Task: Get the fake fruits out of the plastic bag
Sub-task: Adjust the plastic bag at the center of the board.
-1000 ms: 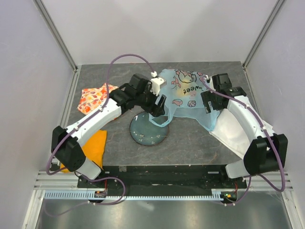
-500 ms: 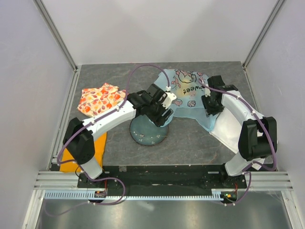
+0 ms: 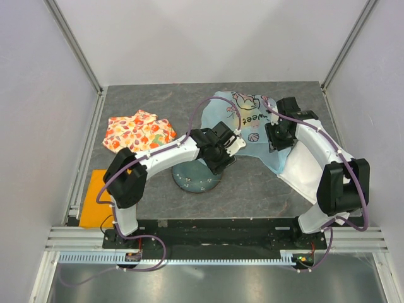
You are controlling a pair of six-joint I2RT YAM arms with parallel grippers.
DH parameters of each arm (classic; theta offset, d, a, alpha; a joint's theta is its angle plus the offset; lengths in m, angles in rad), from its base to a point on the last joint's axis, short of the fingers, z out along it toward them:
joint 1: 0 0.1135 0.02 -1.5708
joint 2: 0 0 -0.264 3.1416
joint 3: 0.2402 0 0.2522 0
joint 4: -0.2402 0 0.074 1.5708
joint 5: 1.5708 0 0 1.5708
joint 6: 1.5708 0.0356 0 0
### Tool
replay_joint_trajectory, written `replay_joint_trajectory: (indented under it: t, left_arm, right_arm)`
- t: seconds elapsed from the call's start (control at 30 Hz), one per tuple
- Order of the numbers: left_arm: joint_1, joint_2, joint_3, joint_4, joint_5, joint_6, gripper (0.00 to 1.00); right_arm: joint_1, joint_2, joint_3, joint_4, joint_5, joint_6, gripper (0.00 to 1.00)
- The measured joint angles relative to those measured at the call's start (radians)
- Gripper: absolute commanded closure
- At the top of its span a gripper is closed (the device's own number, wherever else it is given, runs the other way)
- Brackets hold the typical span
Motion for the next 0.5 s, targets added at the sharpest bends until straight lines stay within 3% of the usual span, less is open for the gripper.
replay_joint_trajectory:
  t: [0.17,0.23,0.3,0.37,0.43,0.5]
  left_arm:
    - [0.0,0.034,0.014,0.0,-0.014,0.0,0.5]
    - [0.0,0.044,0.014,-0.001,-0.019,0.001,0.6]
    - [0.0,0.052,0.014,0.0,-0.022,0.003,0.83]
    - [0.0,0.055,0.014,-0.002,-0.024,0.006,0.98]
    - [0.0,0.055,0.017,-0.004,-0.028,0.013,0.98]
    - [0.0,0.056,0.029,-0.012,-0.041,0.02,0.98]
  right_arm:
    - [0.0,-0.011,0.0,-0.005,-0.02,0.007,0.55]
    - [0.0,-0.011,0.0,-0.005,-0.027,0.01,0.55]
    - [0.0,-0.011,0.0,-0.004,-0.033,0.014,0.55]
    - [0.0,-0.011,0.0,-0.004,-0.034,0.016,0.55]
    - [0.0,-0.011,0.0,-0.004,-0.034,0.016,0.56]
    - [0.0,-0.015,0.0,-0.004,-0.034,0.016,0.77]
